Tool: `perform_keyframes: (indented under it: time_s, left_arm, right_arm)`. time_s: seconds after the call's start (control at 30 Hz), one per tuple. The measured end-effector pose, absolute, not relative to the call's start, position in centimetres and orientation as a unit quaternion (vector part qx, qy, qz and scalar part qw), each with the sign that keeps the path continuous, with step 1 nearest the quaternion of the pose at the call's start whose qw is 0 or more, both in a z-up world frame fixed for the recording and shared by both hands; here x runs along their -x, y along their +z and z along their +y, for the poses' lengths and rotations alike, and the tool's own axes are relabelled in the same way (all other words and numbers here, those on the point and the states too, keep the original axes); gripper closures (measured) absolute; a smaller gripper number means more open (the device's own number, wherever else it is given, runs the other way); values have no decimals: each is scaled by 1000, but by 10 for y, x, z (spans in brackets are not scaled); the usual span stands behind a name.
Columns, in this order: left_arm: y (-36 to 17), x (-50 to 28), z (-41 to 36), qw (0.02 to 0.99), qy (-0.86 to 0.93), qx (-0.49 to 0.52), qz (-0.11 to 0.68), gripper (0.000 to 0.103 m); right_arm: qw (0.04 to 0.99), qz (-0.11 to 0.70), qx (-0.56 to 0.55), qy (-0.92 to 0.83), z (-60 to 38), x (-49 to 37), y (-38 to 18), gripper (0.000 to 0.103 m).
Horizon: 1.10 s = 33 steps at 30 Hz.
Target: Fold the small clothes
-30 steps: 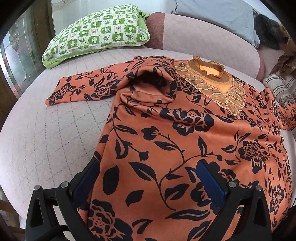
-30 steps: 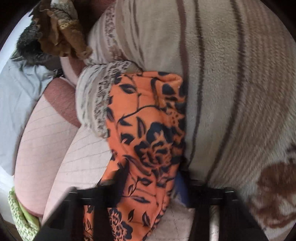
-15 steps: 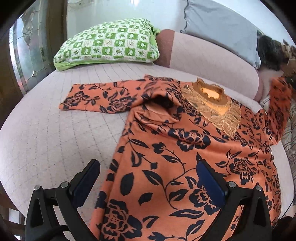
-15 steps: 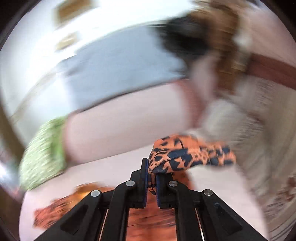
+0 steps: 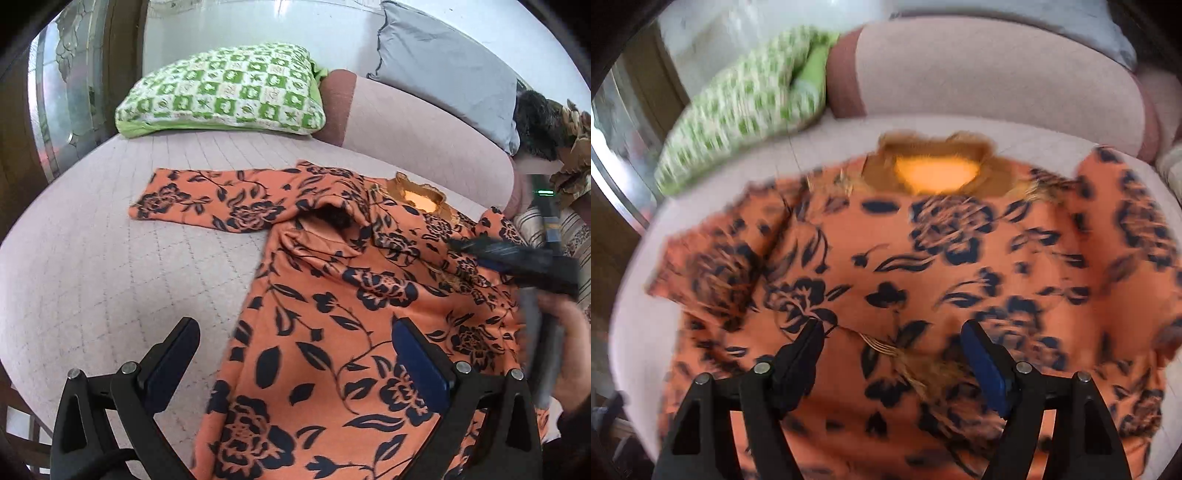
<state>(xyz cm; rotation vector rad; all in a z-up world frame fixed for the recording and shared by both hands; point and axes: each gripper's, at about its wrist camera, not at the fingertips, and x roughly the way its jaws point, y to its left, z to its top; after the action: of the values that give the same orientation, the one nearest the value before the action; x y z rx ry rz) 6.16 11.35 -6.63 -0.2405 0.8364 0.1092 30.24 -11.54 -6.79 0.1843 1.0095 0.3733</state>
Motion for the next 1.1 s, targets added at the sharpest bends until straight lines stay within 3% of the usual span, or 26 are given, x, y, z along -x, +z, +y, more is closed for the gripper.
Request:
perform_keyframes:
  time_s: [0.2,0.43,0.53,0.63,0.7,0.73,0.8,0.9,1.1]
  left_arm:
    - [-56,-93,90,902,6,120,414,0]
    - [-57,-188,36,873,-53,163,457,1]
    - [-74,-225,15,866,-34,139,480,13]
    - [-93,-246,21,859,13,138,493,17]
    - [-104,-253,29,850,30,151,504,43]
    - [-109,-255,35,846,37,160,507,51]
    - [-114,-257,42,841,47,174,511,85]
    - [-114,-257,49,840,39,184,510,98]
    - [-92,-246,56,875,75,143,456,100]
  right_arm:
    - [839,435,-271,182,-234,-255,-50,20]
    - [824,426,-334,166,-297,-195,-81,20]
    - [815,431,-346,174,-302,-194,-88,20]
    - [820,421,-337,193,-300,-191,-82,20]
    - [824,411,-331,205,-299,-189,-78,20]
    - [824,410,-332,208,-299,-190,-78,20]
    - [821,413,-335,210,-299,-190,-81,20]
    - [815,420,-345,203,-301,-192,-87,20]
    - [799,406,-410,168,-328,-190,-96,20]
